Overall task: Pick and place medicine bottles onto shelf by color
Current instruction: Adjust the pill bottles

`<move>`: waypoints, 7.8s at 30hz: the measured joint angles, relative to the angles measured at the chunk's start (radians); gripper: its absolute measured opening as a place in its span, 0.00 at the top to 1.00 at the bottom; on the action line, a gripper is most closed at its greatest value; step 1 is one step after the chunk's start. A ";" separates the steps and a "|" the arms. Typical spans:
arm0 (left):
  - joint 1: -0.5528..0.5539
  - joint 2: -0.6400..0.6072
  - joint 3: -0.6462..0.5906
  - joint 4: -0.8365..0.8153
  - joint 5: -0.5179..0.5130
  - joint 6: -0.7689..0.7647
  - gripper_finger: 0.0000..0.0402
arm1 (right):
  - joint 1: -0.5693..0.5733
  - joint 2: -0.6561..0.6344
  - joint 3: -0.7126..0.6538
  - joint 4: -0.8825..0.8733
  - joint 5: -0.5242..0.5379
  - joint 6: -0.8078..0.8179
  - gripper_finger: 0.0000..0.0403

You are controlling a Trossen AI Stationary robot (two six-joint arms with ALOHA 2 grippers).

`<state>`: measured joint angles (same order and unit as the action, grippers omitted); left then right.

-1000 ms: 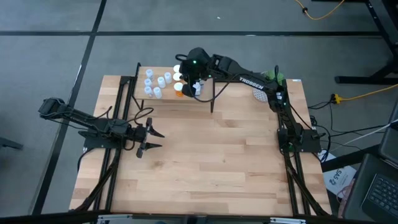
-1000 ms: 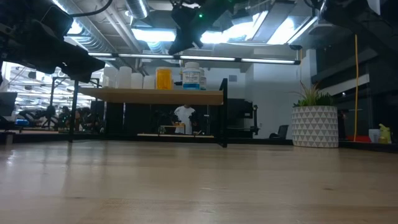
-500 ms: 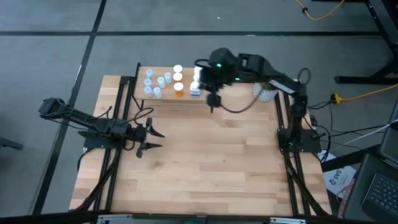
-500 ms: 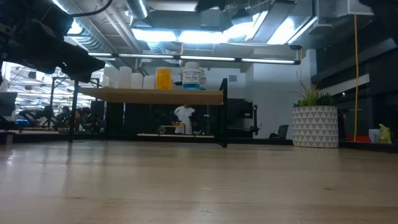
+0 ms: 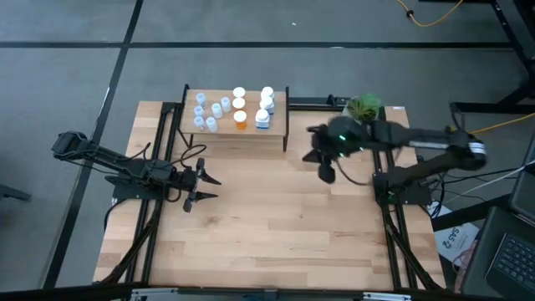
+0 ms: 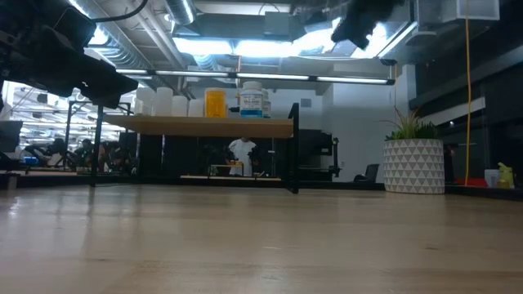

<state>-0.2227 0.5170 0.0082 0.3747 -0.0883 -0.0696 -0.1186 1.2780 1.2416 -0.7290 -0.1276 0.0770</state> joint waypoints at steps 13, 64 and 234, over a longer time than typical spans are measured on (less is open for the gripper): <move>0.000 0.000 0.000 0.000 0.000 0.000 0.52 | 0.084 -0.496 -1.014 1.158 0.020 0.159 0.99; 0.000 0.000 0.000 0.000 0.000 0.000 0.52 | 0.111 -1.207 -1.186 0.617 0.100 0.101 0.96; 0.730 1.010 1.648 -1.939 -0.159 -0.714 1.00 | 0.111 -1.207 -1.185 0.619 0.101 0.098 0.96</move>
<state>0.5068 1.5272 1.6558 -1.5639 -0.2478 -0.7834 -0.0078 0.0715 0.0563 -0.1097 -0.0270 0.1752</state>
